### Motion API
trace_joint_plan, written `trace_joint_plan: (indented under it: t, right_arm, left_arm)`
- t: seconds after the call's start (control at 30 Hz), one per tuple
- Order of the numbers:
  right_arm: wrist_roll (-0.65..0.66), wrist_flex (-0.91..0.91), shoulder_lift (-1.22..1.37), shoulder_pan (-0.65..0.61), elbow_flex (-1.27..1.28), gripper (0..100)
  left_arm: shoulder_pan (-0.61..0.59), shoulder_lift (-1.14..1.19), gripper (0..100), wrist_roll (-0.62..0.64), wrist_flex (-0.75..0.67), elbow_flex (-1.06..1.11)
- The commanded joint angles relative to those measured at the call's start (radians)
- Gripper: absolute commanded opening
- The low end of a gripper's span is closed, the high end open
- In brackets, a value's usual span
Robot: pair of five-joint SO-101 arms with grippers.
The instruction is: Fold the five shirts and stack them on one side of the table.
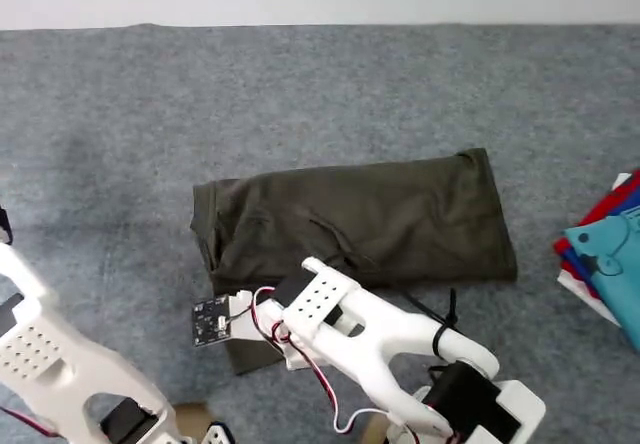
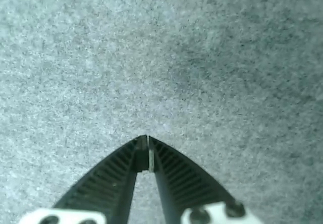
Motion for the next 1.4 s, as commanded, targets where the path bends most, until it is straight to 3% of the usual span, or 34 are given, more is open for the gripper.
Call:
trace_joint_plan:
  t: [0.0,0.27,0.53,0.73,1.0,1.37]
  right_arm:
    - [0.011,-0.05,0.008,-0.005,0.003,23.5]
    - [0.011,-0.053,0.079,-0.005,-0.008,22.5]
    - [0.058,-0.031,0.071,0.002,-0.014,0.6]
    - [0.057,0.012,0.07,0.027,-0.069,1.0]
    - [0.057,0.163,0.081,0.131,-0.393,1.0]
    - [-0.017,0.139,0.24,0.211,-0.618,1.0]
  left_arm:
    - [-0.003,-0.012,1,-0.005,0.003,-0.008]
    - [-0.005,-0.012,1,-0.005,0.008,-0.005]
    - [-0.005,-0.012,1,-0.005,0.008,-0.005]
    - [-0.005,-0.012,1,-0.005,0.008,-0.005]
    - [0.0,-0.012,1,-0.005,0.008,-0.008]
    - [0.003,-0.012,1,-0.006,0.003,-0.008]
